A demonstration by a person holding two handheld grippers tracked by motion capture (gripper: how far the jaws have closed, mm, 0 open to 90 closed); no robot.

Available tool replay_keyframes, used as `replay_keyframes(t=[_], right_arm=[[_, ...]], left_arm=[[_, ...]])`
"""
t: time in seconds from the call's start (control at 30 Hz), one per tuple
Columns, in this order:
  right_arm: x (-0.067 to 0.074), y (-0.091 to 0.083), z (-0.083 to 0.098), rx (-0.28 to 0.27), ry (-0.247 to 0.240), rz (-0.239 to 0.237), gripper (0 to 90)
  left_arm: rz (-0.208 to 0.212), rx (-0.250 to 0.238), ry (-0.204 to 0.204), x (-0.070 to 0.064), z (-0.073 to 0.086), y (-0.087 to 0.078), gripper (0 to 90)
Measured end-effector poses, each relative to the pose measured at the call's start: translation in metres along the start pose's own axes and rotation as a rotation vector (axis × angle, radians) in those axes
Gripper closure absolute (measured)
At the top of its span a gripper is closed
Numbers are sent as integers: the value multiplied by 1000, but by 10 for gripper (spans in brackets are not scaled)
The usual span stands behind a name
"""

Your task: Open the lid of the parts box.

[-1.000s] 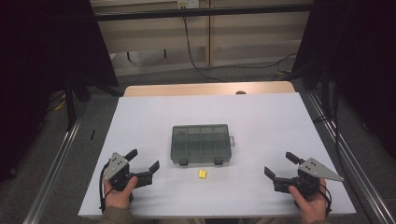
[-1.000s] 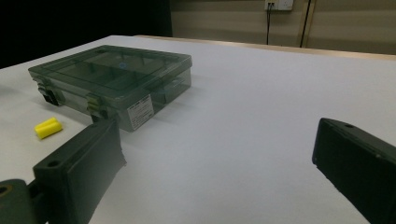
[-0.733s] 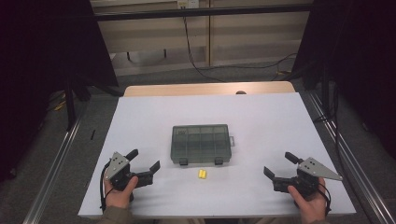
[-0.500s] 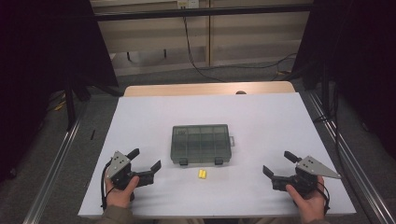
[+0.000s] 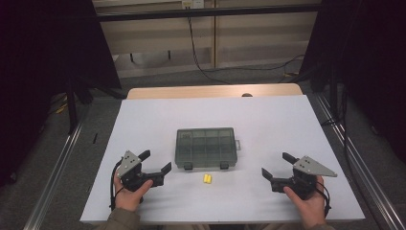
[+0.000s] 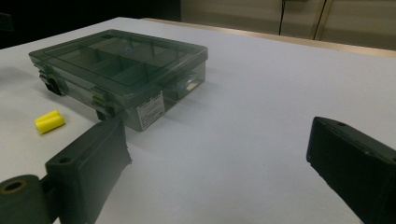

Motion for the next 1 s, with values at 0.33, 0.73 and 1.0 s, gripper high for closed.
replay_keyframes(t=[0.33, 0.73, 1.0], right_arm=[[0, 10, -4, 24, 7, -4, 96], [7, 18, -4, 66, -5, -30, 246], [11, 28, -3, 95, -14, -34, 410]], left_arm=[[-2, 16, 15, -2, 0, 6, 107], [30, 58, 42, -8, 1, 12, 312], [39, 93, 30, -8, 3, 15, 457]])
Point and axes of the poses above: each handheld gripper's, and its own axes: y roughly forward along the jaws, z roughly out of its underside, x roughly to its left, the point moved 7 cm from there along y, roughly forward along the jaws, and after that the axes turned 2 degrees about -z, right-handed, at the moved point
